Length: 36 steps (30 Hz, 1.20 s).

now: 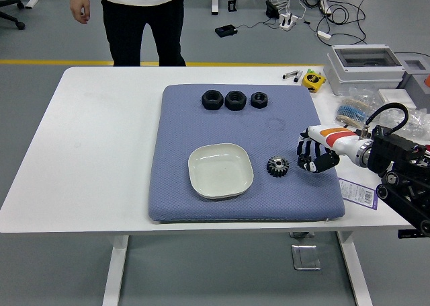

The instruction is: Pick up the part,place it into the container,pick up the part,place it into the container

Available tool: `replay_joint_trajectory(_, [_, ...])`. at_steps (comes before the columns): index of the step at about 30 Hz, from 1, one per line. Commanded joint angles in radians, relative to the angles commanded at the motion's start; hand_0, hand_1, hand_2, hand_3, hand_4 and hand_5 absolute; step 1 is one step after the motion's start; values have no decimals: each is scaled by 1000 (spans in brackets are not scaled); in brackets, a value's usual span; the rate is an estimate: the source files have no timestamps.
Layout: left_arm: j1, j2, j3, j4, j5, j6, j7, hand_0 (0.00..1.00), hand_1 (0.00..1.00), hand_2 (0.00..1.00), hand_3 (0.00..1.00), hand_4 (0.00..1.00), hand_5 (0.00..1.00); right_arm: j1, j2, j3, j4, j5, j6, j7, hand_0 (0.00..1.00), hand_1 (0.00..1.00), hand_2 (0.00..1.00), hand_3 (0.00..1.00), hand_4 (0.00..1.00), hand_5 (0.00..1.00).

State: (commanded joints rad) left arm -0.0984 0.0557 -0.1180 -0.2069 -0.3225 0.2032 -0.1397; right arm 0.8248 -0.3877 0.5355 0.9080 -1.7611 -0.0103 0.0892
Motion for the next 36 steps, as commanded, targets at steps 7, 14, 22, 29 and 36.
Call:
replay_joint_trajectory(7, [4,-2,-5,2,-2,1,-1,738,686,716,581,605,580,5,8,24,84,-24,-17,-11,232,332,405,491,771,103])
replay_joint_trajectory(14, [6,-3,-7,2,0,1,0,737,684,715,581,602,579,16,70,4,186,-56,-27,-21,225,330,404,496,790,94])
replay_joint_trajectory(22, [7,-2,-10,1,9,2,2,736,684,714,580,602,581,31,205,-28,164,-55,-60,-35,231,329,405,500,796,89])
replay_joint_trajectory(29, [6,3,-17,1,24,4,3,736,681,713,580,602,581,57,283,-80,48,-47,-137,-38,206,339,442,495,837,221])
replay_joint_trajectory(36, [6,6,-15,0,24,5,2,736,681,714,579,600,577,53,290,-82,-23,-48,-111,-61,214,391,518,636,998,327])
